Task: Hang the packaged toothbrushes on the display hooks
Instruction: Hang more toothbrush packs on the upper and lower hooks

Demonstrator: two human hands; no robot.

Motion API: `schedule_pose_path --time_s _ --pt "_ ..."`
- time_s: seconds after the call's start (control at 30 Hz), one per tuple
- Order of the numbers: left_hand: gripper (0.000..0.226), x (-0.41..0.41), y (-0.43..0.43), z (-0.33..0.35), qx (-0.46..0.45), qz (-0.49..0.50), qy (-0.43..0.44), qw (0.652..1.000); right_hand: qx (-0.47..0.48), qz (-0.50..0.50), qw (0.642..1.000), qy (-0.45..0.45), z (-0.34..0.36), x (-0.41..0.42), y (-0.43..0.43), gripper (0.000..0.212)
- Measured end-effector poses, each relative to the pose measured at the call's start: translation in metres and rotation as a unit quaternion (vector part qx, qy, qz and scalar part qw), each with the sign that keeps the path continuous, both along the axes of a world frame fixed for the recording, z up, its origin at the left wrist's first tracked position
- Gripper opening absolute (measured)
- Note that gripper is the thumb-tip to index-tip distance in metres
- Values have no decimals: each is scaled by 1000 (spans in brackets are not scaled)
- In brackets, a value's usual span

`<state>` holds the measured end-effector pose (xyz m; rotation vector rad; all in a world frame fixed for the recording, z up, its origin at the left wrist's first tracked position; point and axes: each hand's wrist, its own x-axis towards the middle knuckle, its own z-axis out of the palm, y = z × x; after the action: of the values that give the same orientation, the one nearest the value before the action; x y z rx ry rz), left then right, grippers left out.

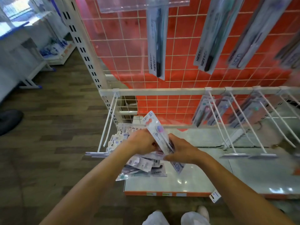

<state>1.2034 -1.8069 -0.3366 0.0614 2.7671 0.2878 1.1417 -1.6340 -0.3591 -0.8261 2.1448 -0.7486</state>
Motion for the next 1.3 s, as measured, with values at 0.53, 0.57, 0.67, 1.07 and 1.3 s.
schedule_pose_path --time_s 0.53,0.57,0.67,1.07,1.3 --pt "71 4 26 -1 252 344 278 861 -233 -362 891 -143 8 0 -6 41" --pt "57 3 30 2 326 359 231 843 -241 -364 887 -147 11 0 -8 44" --pt "20 2 40 9 465 374 176 783 -269 -367 879 -145 21 -2 -11 40" --pt "15 -11 65 40 599 372 213 677 -304 -328 888 -112 62 -16 26 19" --pt "14 -33 100 70 639 335 226 655 -348 -316 873 -126 95 -28 65 39"
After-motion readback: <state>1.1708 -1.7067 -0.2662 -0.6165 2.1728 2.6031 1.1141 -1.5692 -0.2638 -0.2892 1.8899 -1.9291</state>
